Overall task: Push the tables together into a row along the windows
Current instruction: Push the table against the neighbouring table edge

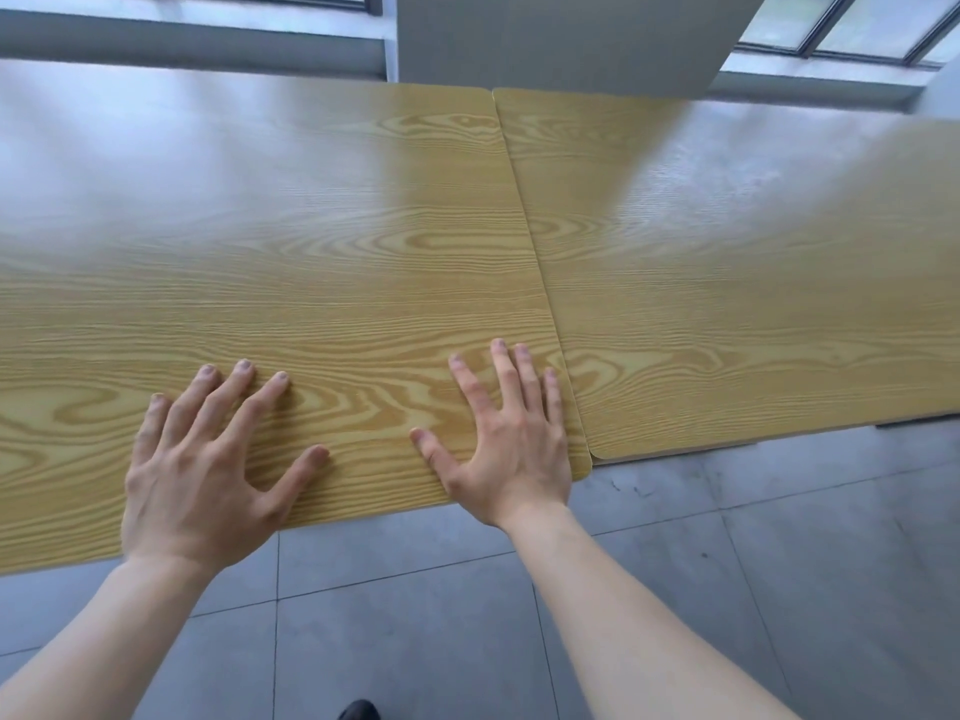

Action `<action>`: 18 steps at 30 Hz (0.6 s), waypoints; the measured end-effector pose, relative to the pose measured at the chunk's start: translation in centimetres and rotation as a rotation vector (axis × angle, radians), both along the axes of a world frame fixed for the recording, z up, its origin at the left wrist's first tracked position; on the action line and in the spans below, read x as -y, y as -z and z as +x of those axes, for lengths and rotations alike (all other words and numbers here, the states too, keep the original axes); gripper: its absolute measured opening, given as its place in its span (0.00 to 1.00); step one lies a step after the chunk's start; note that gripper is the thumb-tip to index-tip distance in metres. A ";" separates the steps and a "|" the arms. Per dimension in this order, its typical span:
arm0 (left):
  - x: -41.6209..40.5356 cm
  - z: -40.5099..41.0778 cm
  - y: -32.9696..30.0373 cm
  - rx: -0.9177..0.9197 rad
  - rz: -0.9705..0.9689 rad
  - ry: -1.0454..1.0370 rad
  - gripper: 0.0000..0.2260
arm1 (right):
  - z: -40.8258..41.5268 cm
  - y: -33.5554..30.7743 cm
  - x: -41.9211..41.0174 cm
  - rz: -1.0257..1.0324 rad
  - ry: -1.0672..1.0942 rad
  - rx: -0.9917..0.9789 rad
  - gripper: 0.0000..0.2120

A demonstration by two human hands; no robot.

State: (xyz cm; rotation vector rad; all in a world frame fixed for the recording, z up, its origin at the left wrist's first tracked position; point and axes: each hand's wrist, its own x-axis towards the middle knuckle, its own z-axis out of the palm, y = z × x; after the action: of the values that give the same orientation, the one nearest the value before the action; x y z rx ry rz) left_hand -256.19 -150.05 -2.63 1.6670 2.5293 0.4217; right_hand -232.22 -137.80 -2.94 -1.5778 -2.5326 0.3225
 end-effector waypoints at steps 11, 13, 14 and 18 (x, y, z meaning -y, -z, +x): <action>-0.6 -0.4 0.1 0.016 0.017 0.010 0.36 | -0.4 0.2 -0.7 0.001 0.000 0.009 0.40; -0.6 -0.4 0.0 0.027 0.012 0.009 0.36 | -0.4 0.2 -0.6 0.004 -0.005 0.018 0.40; -0.6 -0.4 0.0 0.033 0.012 0.008 0.36 | -0.4 0.3 -0.7 0.007 -0.007 0.022 0.40; -0.6 -0.5 0.1 0.039 0.009 0.006 0.35 | -0.4 0.3 -0.7 0.011 -0.003 0.021 0.40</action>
State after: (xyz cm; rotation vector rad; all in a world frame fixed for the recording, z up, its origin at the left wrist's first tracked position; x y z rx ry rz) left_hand -256.70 -149.49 -2.72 1.6527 2.4978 0.4614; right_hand -232.65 -137.07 -3.23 -1.5816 -2.5482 0.2934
